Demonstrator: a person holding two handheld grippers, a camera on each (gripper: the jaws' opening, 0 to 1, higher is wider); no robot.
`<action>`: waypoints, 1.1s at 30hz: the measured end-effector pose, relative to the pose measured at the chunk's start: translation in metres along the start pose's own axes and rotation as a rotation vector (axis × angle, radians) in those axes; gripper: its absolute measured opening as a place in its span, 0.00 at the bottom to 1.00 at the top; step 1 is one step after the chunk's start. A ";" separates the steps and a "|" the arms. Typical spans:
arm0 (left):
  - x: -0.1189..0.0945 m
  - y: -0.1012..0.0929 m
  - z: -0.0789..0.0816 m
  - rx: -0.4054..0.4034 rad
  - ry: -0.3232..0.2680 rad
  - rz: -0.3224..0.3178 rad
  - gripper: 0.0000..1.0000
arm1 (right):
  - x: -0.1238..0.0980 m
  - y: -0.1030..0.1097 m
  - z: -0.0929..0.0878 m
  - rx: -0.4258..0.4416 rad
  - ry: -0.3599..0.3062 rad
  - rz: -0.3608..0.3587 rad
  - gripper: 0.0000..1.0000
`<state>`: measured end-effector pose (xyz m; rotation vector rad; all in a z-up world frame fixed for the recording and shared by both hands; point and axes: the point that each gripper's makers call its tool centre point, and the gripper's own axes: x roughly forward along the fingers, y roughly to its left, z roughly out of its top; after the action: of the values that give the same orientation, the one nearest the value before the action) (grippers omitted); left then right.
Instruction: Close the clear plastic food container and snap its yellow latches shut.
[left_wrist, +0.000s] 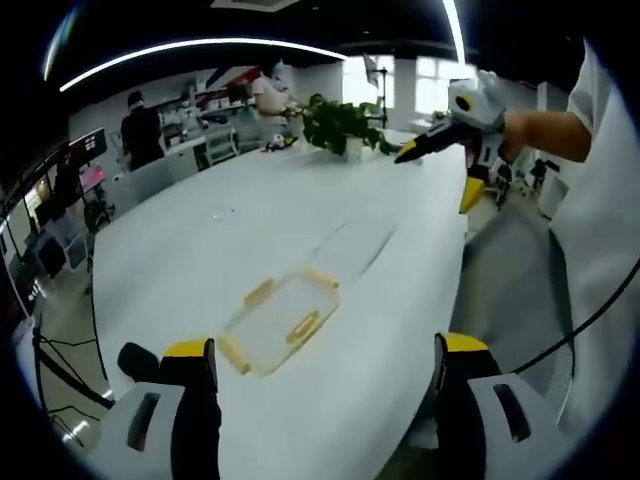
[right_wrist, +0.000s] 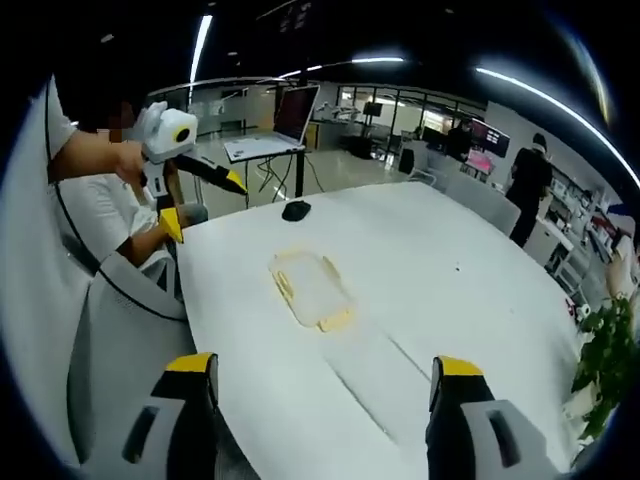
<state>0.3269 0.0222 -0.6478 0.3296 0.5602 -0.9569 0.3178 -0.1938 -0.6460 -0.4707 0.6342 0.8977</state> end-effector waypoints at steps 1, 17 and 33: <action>0.001 0.003 0.000 0.031 0.003 -0.007 0.87 | 0.003 0.000 0.001 -0.005 -0.002 0.003 0.85; 0.019 0.037 -0.029 0.203 0.144 -0.113 0.83 | 0.058 -0.003 0.026 -0.235 0.019 0.101 0.76; 0.039 0.067 -0.057 0.317 0.217 -0.228 0.77 | 0.108 -0.010 0.026 -0.232 0.062 0.177 0.63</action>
<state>0.3835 0.0599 -0.7153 0.6702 0.6534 -1.2427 0.3840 -0.1222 -0.6995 -0.6600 0.6375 1.1349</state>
